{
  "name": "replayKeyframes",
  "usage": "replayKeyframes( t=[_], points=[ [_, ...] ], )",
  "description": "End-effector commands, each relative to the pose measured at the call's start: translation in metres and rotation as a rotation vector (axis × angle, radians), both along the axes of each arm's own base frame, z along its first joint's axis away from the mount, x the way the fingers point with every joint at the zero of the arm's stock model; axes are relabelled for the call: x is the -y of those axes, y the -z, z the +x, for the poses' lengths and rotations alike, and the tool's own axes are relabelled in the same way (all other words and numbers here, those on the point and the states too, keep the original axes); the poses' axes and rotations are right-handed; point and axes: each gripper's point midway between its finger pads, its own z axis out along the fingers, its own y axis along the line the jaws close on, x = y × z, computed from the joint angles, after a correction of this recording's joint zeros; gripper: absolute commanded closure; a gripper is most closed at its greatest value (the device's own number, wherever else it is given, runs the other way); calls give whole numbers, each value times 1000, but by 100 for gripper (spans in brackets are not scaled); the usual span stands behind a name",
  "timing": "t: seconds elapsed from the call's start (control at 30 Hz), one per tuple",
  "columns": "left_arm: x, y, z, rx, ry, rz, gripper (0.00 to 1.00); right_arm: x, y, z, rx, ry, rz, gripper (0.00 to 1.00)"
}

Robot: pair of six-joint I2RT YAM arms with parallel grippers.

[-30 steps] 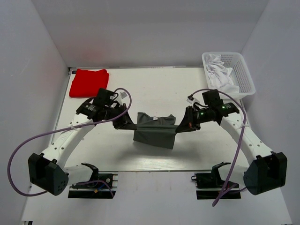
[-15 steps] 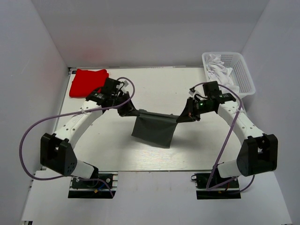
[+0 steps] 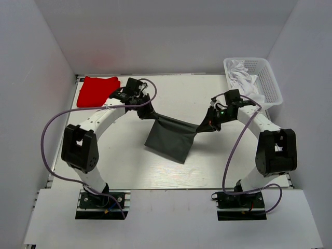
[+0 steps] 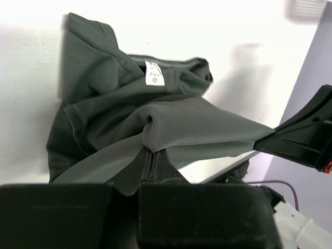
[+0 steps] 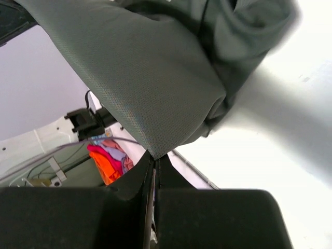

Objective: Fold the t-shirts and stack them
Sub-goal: Fold the long partially folded tshirt into a neat square

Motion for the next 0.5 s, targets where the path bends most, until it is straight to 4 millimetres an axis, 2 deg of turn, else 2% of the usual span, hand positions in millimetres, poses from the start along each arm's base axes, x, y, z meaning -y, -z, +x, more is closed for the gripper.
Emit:
replayKeyframes(
  t=[0.0,0.07,0.1,0.13,0.17,0.2,0.23,0.27,0.3,0.37,0.4,0.43,0.47],
  points=[
    [-6,2,29,51,-34,53,100,6,-2,24,62,20,-16,100],
    [-3,3,38,59,-26,56,93,6,4,37,64,35,-19,100],
    [-5,9,48,55,-42,69,79,6,5,47,92,43,-13,97],
    [-5,11,54,59,-49,78,61,6,8,55,90,55,-23,88],
    [-4,12,63,79,-50,88,28,7,12,60,86,70,-40,76],
    [-8,14,74,97,-78,120,0,11,9,79,129,99,-68,65],
    [-5,-1,86,128,-80,123,0,14,13,85,116,119,-97,35],
    [-7,12,97,102,-80,142,0,20,17,93,123,146,-148,10],
    [-3,-11,113,156,-84,133,0,24,6,107,157,165,-180,10],
    [-3,-11,116,140,-65,154,0,26,-2,113,182,171,-197,10],
    [2,-15,118,145,-53,134,0,25,-17,117,226,173,-189,10],
    [4,-16,117,145,-36,125,0,24,-21,117,240,169,-187,10],
    [11,-25,112,174,6,79,0,26,-28,114,257,178,-194,10]
  ],
)
